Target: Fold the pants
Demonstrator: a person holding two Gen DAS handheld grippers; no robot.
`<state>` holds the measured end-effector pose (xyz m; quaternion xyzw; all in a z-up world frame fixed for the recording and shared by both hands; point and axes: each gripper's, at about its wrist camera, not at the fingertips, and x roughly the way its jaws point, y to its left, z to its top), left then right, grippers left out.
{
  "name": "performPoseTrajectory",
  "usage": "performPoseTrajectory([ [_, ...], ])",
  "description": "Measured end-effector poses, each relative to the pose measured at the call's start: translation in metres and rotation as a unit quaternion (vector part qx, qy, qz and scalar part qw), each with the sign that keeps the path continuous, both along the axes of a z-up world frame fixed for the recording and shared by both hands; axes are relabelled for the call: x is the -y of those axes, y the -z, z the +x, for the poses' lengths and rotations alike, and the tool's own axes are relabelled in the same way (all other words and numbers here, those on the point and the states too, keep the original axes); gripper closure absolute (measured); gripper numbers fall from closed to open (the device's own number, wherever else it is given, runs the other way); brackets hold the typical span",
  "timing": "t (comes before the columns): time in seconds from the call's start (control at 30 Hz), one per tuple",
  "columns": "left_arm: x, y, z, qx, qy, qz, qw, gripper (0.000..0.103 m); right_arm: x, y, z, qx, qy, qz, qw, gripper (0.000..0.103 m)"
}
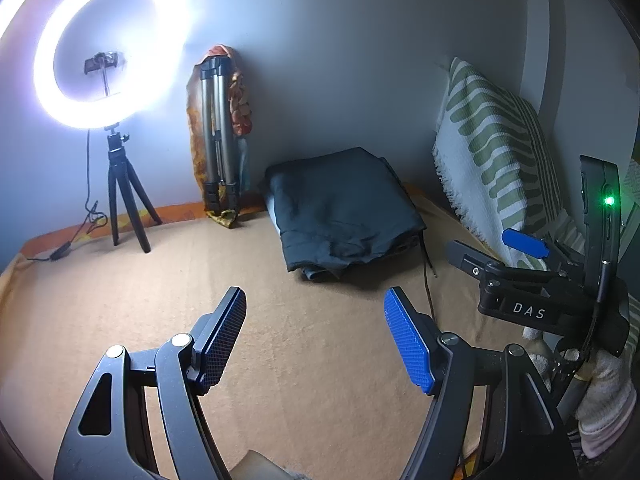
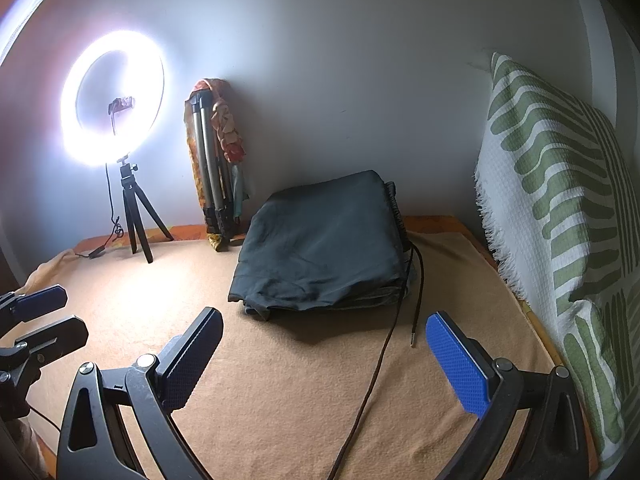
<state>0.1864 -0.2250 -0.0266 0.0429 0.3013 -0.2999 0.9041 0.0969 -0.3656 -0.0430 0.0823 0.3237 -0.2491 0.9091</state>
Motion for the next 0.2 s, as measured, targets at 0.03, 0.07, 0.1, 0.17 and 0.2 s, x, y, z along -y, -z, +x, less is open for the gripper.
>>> performPoseTrajectory([
  [0.03,0.0002,0.0003,-0.0001,0.001,0.001,0.0,1.0,0.031,0.0,0.0002,0.0,-0.001,-0.001,0.0,1.0,0.0],
  [0.07,0.0008,0.0006,-0.0001,0.0,0.002,0.002,1.0,0.031,0.0007,0.0001,0.0001,-0.001,-0.001,0.0,1.0,0.0],
  [0.1,0.001,0.0009,-0.0001,-0.001,0.002,0.002,1.0,0.031,0.0012,0.0003,0.0002,-0.001,-0.002,0.0,1.0,0.0],
  [0.17,0.0013,0.0017,0.0003,-0.006,0.004,0.002,1.0,0.031,0.0017,0.0007,0.0,-0.001,-0.001,0.001,1.0,0.0],
  [0.2,0.0016,0.0024,0.001,-0.01,0.003,0.004,0.9999,0.031,0.0017,0.0009,0.0003,-0.002,-0.001,0.001,1.0,0.0],
])
